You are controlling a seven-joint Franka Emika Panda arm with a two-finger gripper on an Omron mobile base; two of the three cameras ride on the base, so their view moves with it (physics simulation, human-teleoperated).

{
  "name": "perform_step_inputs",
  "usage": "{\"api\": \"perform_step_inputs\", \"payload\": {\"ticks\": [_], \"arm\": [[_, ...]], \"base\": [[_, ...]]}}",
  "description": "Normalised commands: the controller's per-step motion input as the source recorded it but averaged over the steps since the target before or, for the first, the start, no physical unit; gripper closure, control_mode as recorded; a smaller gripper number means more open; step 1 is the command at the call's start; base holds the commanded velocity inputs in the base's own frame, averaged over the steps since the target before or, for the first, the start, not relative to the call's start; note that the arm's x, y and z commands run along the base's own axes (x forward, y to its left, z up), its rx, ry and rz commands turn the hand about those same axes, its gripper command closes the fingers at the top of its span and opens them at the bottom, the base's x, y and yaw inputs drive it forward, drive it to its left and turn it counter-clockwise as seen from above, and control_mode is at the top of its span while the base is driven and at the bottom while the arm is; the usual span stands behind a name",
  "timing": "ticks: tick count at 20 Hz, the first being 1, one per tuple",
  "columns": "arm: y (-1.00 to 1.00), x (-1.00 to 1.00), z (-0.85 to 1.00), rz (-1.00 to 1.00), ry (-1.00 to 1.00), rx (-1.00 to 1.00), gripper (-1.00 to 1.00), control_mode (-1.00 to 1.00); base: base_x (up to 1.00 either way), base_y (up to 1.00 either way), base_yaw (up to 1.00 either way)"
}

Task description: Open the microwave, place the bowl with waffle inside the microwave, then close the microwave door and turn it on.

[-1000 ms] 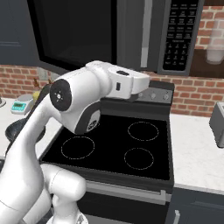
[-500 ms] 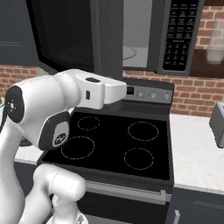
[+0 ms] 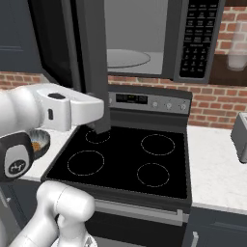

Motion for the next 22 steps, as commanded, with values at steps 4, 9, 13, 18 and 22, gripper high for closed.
{"api": "perform_step_inputs", "payload": {"ticks": [4, 9, 13, 18, 22], "arm": [[0.30, -0.52, -0.02, 0.00, 0.02, -0.03, 1.00, -1.00], [0.01, -0.02, 0.00, 0.00, 0.00, 0.00, 1.00, -1.00], [0.00, 0.00, 0.00, 0.00, 0.00, 0.00, 1.00, -1.00], [0.00, 0.00, 0.00, 0.00, 0.00, 0.00, -1.00, -1.00], [0.00, 0.00, 0.00, 0.00, 0.00, 0.00, -1.00, -1.00]], "base": [[0.00, 0.00, 0.00], [0.00, 0.00, 0.00], [0.00, 0.00, 0.00], [0.00, 0.00, 0.00], [0.00, 0.00, 0.00]]}}
